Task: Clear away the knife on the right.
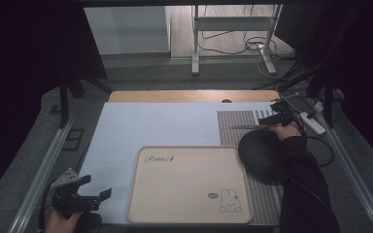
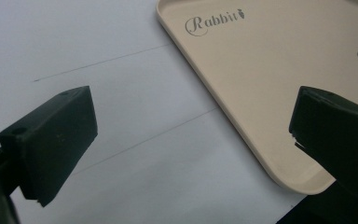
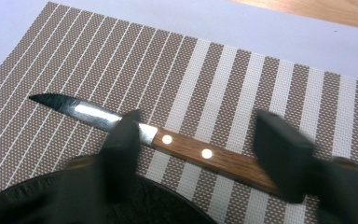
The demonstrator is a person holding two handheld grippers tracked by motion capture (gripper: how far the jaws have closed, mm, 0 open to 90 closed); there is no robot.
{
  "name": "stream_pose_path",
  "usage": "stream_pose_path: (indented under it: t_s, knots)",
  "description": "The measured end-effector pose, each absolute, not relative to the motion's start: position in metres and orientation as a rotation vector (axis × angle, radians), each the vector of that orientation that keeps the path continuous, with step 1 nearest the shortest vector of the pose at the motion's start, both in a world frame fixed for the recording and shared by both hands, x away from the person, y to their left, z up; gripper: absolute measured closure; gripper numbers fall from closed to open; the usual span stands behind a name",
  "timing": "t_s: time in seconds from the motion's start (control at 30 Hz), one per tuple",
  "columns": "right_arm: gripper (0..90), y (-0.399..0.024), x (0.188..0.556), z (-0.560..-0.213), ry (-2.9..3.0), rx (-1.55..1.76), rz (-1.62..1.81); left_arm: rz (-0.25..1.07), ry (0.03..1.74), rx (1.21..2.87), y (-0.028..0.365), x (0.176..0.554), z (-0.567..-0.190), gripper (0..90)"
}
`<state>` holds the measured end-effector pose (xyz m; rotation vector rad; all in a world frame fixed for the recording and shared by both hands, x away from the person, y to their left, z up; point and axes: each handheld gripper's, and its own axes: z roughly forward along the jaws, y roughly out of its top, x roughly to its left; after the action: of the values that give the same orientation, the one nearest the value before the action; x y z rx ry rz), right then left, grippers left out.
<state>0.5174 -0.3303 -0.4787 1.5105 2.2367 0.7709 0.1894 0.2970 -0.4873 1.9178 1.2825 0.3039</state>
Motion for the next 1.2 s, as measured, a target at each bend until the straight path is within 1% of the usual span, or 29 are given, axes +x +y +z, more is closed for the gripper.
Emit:
stream_pose_path:
  t_s: [0.07,0.17,0.27,0.67,0.97,1.2]
  knots:
    - [59.4,-0.333,0.521,-0.480,2.254,1.517,0.777,0.305,1.282,1.918,0.297,0.189,-0.487,1.1]
    - [75.4,-0.337,0.524,-0.481,2.256,1.507,0.774,0.305,1.283,1.918,0.297,0.189,-0.487,1.2]
    - [88.6,-0.339,0.528,-0.481,2.274,1.492,0.774,0.305,1.284,1.922,0.297,0.190,-0.487,1.3]
    - [89.5,-0.355,0.538,-0.495,2.285,1.528,0.684,0.311,1.286,1.932,0.295,0.190,-0.487,1.6]
    - [89.4,-0.372,0.528,-0.498,2.310,1.578,0.640,0.317,1.280,1.936,0.294,0.189,-0.487,1.7]
    - [89.4,-0.373,0.516,-0.494,2.401,1.542,0.594,0.319,1.279,1.946,0.294,0.190,-0.487,1.7]
